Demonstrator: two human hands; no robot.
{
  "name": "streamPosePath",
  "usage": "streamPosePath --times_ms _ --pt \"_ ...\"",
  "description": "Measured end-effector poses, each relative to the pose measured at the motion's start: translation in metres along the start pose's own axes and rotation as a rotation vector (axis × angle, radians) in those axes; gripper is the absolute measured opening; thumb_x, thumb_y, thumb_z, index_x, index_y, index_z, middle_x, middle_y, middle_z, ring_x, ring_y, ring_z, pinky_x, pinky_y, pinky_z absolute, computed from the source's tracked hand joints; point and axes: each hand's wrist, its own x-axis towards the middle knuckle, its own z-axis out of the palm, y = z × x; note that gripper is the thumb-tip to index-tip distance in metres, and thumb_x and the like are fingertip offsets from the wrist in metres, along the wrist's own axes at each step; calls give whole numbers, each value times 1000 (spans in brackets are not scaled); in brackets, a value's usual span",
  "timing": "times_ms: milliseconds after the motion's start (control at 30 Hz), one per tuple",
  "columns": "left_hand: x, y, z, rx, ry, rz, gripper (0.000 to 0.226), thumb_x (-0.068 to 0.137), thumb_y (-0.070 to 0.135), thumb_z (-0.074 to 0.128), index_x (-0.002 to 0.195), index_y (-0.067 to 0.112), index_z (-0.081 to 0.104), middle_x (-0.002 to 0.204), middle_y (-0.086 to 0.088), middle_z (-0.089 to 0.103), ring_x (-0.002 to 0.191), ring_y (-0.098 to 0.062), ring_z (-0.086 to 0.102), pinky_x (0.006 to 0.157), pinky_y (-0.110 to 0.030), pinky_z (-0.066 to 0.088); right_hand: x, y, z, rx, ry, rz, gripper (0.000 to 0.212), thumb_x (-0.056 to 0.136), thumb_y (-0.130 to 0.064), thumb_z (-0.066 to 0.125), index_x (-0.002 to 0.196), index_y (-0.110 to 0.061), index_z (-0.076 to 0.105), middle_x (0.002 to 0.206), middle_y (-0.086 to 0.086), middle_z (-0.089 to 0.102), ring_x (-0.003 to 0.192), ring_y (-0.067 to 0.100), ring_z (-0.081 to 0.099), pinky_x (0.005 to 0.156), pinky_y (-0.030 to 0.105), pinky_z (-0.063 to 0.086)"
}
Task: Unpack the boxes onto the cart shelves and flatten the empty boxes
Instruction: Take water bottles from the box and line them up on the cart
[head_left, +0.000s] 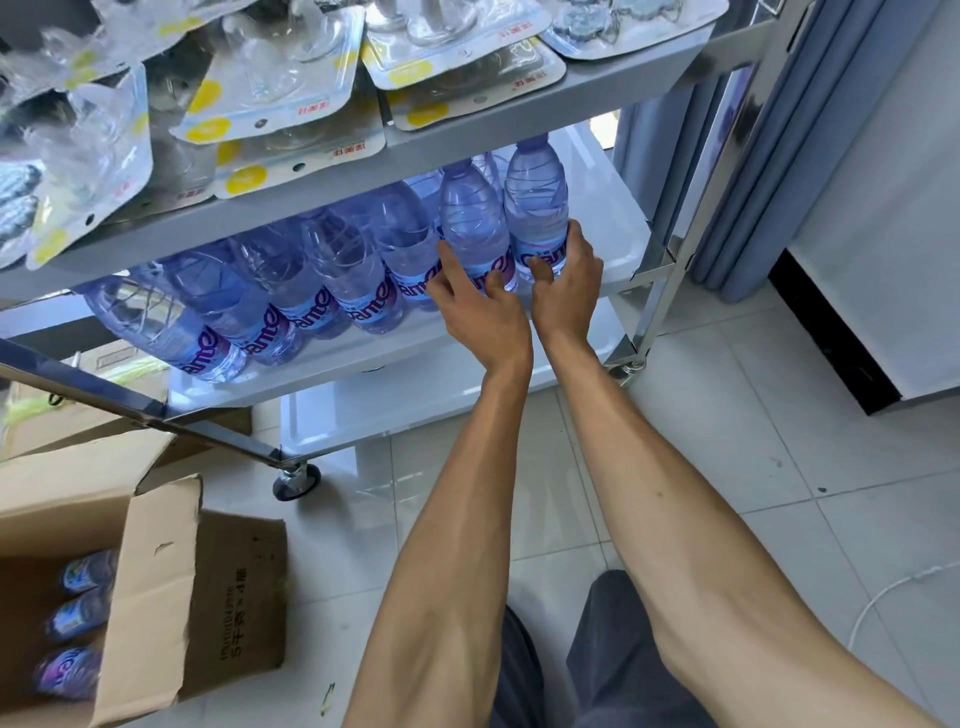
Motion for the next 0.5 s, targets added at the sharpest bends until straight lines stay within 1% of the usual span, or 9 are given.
streamPosePath --times_ms 100,333,367,433,467,500 --pt "4 -3 6 6 -14 19 64 88 9 69 147 10 43 132 -14 49 120 -28 53 90 -28 42 1 2 0 -5 3 -2 49 90 -16 64 137 -11 49 127 8 59 112 28 50 92 34 44" --pt "5 -2 12 18 28 21 62 90 9 68 146 7 43 130 -16 49 117 -30 55 87 -25 41 1 4 4 -4 25 1 51 91 -16 65 138 -11 47 130 8 57 115 27 49 92 33 44" --pt "6 1 13 34 31 9 62 89 10 69 146 9 43 130 -15 50 115 -30 55 84 -26 43 2 4 4 3 32 -1 50 90 -15 65 137 -11 48 128 8 58 114 27 49 91 32 44" --pt "6 4 14 100 42 -59 61 88 18 71 143 15 46 130 -8 52 113 -28 57 80 -34 47 2 4 4 10 44 -1 49 88 -13 65 134 -11 50 125 8 59 111 27 50 86 28 42" --pt "6 5 14 116 53 -113 56 86 22 73 138 17 51 128 -5 54 112 -28 57 78 -36 48 2 4 4 11 46 0 48 87 -12 65 133 -10 51 124 8 59 110 28 50 85 27 41" --pt "6 4 14 112 69 -173 48 85 27 74 128 17 57 122 -4 58 109 -27 59 77 -36 47 3 4 4 8 43 1 48 87 -12 65 133 -9 51 124 9 59 110 28 50 85 28 40"
